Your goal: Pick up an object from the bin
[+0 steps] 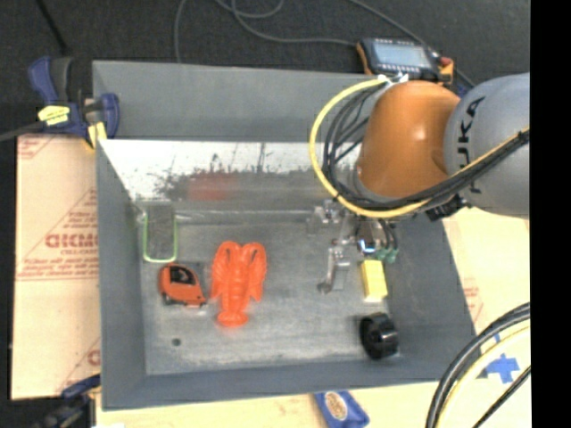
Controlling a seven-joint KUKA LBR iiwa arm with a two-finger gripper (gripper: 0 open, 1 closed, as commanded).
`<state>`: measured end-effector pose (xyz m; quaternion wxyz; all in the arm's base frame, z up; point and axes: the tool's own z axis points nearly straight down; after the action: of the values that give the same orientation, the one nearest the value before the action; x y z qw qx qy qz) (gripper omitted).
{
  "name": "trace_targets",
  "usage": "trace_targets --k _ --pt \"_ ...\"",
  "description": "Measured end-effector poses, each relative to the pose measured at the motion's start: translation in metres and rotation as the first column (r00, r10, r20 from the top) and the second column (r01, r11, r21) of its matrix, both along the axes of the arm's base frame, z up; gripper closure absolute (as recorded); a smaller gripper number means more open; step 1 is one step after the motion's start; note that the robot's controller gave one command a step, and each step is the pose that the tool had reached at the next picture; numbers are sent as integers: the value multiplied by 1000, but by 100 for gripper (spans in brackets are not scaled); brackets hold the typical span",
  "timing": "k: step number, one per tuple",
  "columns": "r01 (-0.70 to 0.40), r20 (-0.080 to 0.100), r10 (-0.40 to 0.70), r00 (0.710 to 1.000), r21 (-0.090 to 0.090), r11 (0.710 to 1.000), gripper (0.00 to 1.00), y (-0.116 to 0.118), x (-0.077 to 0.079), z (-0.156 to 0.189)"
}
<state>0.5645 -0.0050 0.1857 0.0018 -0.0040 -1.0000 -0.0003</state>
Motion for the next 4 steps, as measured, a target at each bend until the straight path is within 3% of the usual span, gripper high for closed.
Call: trace_targets --k 1,2,3,4 --pt "0 7 0 1000 0 1000 0 0 1 5" --pt "25 15 -25 1000 0 1000 0 26 16 -44" --pt "74 1 -74 997 0 997 0 59 28 -65" --pt "40 11 -40 999 0 999 0 91 39 -96"
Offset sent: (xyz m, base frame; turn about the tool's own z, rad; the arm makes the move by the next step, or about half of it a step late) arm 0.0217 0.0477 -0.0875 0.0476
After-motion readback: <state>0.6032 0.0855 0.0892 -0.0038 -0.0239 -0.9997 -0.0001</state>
